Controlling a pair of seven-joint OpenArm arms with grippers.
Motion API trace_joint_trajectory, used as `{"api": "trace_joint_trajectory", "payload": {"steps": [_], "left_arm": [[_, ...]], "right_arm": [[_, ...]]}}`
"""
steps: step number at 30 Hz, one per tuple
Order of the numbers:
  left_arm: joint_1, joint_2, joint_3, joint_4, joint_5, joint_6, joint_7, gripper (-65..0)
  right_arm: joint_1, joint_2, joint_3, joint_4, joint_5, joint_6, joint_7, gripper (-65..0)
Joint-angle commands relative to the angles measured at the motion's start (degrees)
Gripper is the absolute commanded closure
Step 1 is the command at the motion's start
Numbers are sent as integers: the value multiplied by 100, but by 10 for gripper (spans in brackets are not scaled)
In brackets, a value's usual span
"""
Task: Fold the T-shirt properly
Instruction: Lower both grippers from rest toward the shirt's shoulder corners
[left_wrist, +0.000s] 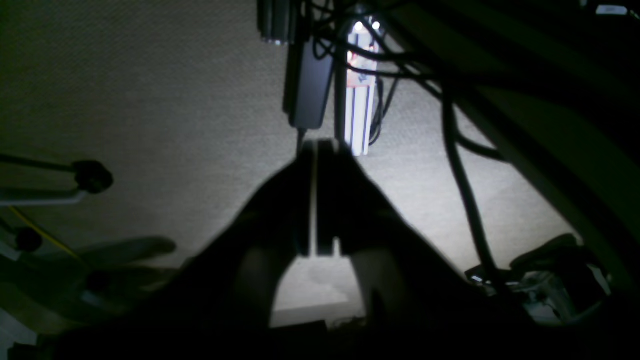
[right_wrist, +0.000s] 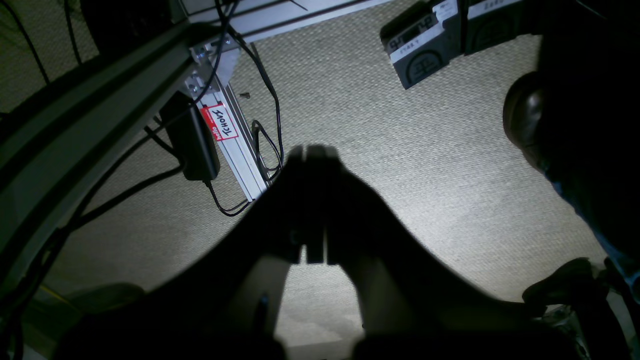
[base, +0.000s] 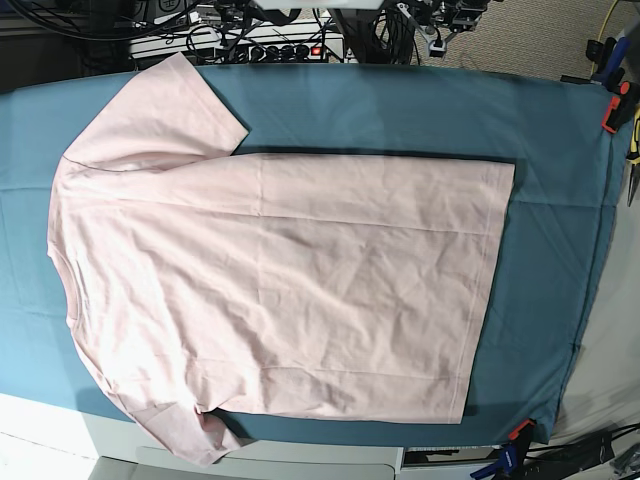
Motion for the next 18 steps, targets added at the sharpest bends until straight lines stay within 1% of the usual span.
{"api": "trace_joint_trajectory", "payload": {"steps": [1,18], "left_arm": [[15,-15,17,24,-33,-20,20,-22],[42,-20,17,63,-33,-22,42,-22]], "right_arm": [[-15,31,11,31,15,13,52,0],[-20,31,11,39,-4,11,105,0]]}}
